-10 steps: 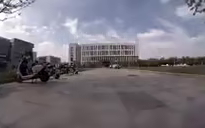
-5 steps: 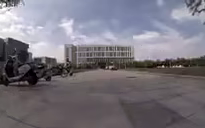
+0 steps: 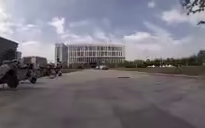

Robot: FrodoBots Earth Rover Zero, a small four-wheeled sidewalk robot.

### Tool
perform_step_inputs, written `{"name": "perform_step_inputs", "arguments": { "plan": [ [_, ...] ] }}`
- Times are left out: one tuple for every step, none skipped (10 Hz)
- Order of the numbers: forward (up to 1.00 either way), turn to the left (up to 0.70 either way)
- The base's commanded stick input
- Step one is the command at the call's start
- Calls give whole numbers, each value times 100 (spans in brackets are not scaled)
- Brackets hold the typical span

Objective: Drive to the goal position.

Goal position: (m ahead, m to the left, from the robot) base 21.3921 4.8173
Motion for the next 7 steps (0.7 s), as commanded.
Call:
{"name": "perform_step_inputs", "arguments": {
  "plan": [
    [100, 0],
    [100, 0],
    [100, 0],
    [100, 0],
    [100, 0],
    [100, 0],
    [100, 0]
  ]
}}
